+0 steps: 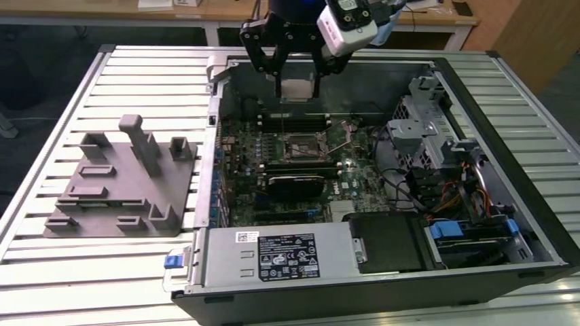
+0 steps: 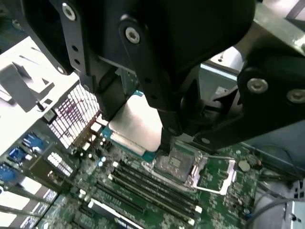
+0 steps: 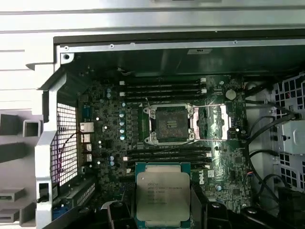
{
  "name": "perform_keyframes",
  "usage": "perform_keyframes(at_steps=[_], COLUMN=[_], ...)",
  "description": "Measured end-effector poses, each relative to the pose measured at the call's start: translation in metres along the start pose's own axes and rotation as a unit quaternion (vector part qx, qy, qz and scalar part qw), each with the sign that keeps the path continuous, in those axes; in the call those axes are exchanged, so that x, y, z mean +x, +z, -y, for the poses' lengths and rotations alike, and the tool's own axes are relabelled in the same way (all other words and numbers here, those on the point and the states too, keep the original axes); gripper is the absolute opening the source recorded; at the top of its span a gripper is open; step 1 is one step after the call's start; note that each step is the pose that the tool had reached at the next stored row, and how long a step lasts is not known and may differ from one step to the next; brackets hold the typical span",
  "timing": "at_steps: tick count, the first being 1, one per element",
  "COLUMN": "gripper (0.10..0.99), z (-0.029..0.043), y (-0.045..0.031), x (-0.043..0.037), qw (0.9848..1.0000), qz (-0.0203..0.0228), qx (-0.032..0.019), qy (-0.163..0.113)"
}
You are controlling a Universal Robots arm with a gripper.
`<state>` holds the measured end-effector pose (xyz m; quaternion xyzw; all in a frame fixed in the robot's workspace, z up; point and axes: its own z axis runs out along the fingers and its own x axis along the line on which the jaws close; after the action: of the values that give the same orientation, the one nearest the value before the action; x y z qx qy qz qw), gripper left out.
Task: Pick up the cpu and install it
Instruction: 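Pick up the cpu and move it towards the insertion slot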
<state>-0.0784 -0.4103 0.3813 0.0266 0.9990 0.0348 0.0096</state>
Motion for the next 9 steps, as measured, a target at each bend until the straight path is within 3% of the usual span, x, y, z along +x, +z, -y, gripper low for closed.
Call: perform_keyframes(at_steps=[4, 9], gripper=[0.541, 0.541], z=[-0.0001, -0.0003], y=[0.0024, 0.0107], x=[-0.0034, -0.0188], qw=[1.0, 1.0], qz=[-0.0022, -0.0065], qx=[0.0001, 0.0003], qy=[0.0, 0.0])
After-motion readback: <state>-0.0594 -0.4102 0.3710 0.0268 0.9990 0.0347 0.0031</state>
